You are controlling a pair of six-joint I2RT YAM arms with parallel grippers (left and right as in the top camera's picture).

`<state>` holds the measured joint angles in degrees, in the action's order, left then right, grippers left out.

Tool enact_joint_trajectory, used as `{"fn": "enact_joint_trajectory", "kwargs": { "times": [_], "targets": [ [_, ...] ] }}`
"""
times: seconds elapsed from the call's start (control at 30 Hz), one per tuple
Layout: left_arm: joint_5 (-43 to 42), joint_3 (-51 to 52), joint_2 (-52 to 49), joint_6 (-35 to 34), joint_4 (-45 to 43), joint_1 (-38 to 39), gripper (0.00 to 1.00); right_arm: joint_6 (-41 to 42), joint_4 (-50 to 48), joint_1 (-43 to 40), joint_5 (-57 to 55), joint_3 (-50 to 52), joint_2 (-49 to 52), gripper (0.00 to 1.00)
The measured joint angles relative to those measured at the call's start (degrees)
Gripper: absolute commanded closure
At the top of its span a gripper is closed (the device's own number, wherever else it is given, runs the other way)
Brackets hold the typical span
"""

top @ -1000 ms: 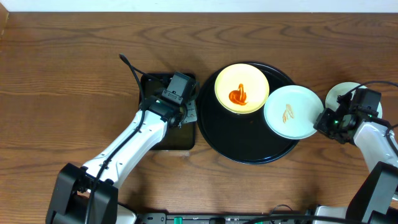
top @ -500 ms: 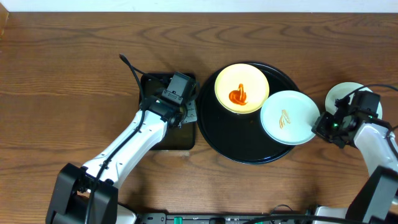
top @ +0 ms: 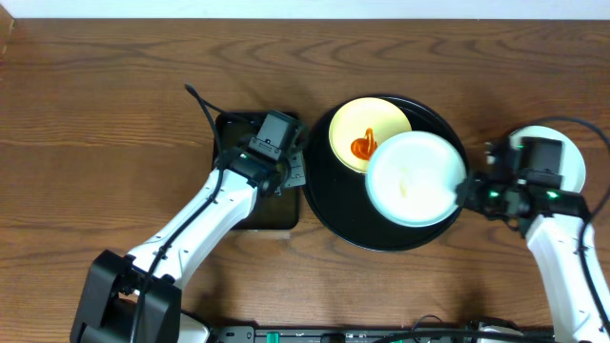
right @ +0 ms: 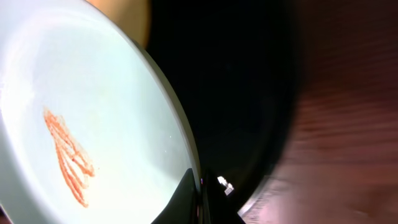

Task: Clean dirty plates on tray and stack at the side
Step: 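Wipe the held pale green plate with the sponge in the left gripper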

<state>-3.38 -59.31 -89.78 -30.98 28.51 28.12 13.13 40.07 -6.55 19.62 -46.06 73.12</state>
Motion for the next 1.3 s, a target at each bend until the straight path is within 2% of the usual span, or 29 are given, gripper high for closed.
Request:
{"fn": "enact_joint_trajectory", "kwargs": {
  "times": [0.23, 0.53, 0.9, 1.17, 1.3],
  "targets": [
    [-4.6, 0.0, 0.0, 3.5, -3.5, 5.2, 0.93, 0.3, -1.1, 8.6, -2.6, 0.0, 7.6, 0.99],
    [-6.8, 0.0, 0.0, 6.9, -6.4, 13.4, 0.93, 3.2, -4.6, 11.3, -4.3, 0.0, 16.2, 0.99],
    [-14.5, 0.0, -7.1, 5.2, -18.1, 19.8, 0.92, 4.5, -5.1, 12.9, -4.2, 0.0, 17.0, 0.99],
    [-15.9, 0.0, -13.4, 3.5, -19.7, 22.4, 0.92, 4.5, -5.0, 13.3, -4.2, 0.0, 17.0, 0.99],
    [-13.1, 0.0, -14.6, 3.2, -19.6, 22.4, 0.92, 4.5, -4.7, 13.3, -4.2, 0.0, 17.0, 0.99]
  ]
}}
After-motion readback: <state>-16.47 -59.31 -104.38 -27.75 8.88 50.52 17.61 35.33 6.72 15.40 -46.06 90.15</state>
